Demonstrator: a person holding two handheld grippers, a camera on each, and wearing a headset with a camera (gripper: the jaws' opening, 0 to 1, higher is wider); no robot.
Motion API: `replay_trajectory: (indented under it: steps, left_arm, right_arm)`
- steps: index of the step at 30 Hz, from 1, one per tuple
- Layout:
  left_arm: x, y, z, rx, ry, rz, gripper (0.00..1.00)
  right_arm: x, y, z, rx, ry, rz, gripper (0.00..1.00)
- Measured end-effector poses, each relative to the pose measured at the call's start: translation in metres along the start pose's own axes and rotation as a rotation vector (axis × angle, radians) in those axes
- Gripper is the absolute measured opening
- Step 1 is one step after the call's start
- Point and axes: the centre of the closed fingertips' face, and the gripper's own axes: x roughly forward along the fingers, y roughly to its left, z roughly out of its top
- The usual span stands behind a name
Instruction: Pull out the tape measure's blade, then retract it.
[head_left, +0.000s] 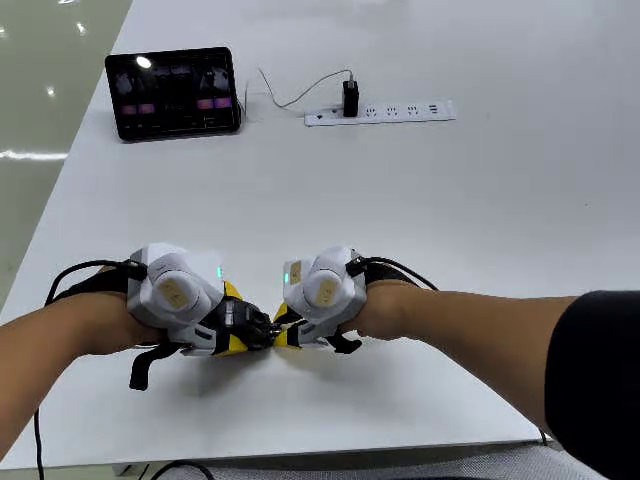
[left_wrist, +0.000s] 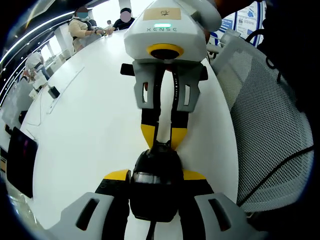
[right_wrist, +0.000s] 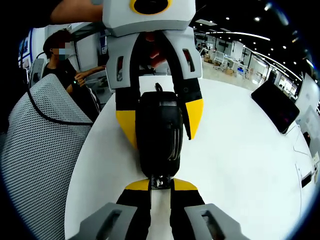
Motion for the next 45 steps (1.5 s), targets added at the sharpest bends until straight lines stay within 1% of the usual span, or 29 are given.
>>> replay_trajectory:
  steps: [9, 13, 23, 37, 45]
  left_arm:
    - [0.0, -0.001, 0.001, -0.003, -0.001, 0.005, 0.32]
    - [0.001, 0.0, 0.001, -0.003, -0.001, 0.003, 0.32]
    - [0.001, 0.0, 0.0, 0.002, 0.004, -0.001, 0.32]
    - [0.001, 0.0, 0.001, 0.0, 0.008, 0.008, 0.32]
    - [0.0, -0.001, 0.001, -0.003, 0.007, 0.008, 0.32]
  right_arm:
    - [-0.003, 0.0, -0.003, -0.005, 0.008, 0.001, 0.1]
    - [-0.004, 0.0, -0.005, 0.021, 0.006, 0.005, 0.1]
    - [-0.005, -0.001, -0.005, 0.034, 0.01, 0.008, 0.1]
    - [-0.007, 0.0, -0.011, 0.047, 0.024, 0.013, 0.1]
    - [-0.01, 0.0, -0.014, 0.056, 0.026, 0.007, 0.1]
